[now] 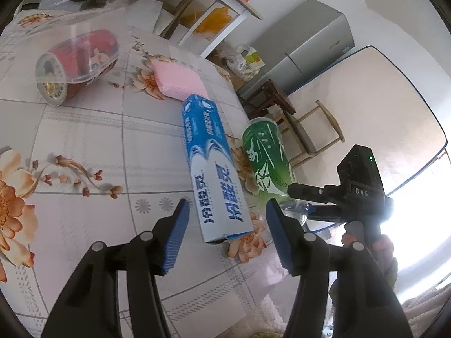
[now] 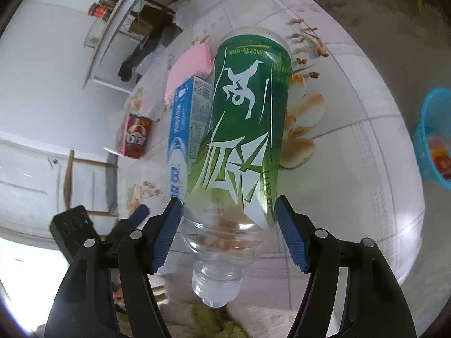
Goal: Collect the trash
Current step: 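Grasp the blue toothpaste box with the left gripper while the right holds the green bottle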
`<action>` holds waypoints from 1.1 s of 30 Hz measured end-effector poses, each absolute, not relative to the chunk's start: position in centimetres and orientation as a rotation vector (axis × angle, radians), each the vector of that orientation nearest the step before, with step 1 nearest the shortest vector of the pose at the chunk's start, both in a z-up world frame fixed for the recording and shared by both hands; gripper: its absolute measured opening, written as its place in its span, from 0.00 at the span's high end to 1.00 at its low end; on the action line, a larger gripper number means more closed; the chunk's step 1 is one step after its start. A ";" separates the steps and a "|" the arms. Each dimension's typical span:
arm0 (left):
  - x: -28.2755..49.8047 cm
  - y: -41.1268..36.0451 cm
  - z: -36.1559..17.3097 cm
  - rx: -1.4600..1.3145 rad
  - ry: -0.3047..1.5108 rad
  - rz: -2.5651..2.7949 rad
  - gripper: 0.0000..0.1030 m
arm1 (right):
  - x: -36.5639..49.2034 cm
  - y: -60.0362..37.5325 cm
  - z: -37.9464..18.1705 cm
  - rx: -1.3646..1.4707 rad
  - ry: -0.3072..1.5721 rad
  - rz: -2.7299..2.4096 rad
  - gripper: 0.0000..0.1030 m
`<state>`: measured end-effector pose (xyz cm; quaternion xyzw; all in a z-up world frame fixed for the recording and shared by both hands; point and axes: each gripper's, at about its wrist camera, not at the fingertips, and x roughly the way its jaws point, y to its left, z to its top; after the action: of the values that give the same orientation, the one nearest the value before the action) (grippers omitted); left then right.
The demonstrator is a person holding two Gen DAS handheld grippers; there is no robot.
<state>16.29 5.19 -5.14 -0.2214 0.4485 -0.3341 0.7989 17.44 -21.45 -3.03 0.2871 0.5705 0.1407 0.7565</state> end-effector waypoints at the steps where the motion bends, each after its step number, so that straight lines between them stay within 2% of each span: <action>1: 16.3 5.3 -5.2 -0.473 0.962 -0.711 0.46 | 17.8 -21.0 -3.2 0.609 1.244 0.300 0.37; 11: 15.7 7.2 -5.2 -0.488 0.957 -0.664 0.45 | 18.4 -20.5 -3.0 0.536 1.214 0.315 0.37; 21: 18.6 2.3 -4.1 -0.359 1.000 -0.645 0.29 | 17.6 -20.3 -3.1 0.536 1.192 0.286 0.37; 31: 21.3 -2.9 -5.7 -0.223 1.071 -0.521 0.30 | 17.1 -21.0 -3.3 0.570 1.168 0.289 0.37; 33: 21.4 -3.4 -5.8 -0.188 1.072 -0.491 0.36 | 17.1 -21.2 -3.2 0.565 1.165 0.293 0.37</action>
<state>21.38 -3.42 -5.77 -0.0885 0.5048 -0.2313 0.8269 17.06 -21.16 -3.23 0.2622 0.5408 0.1360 0.7876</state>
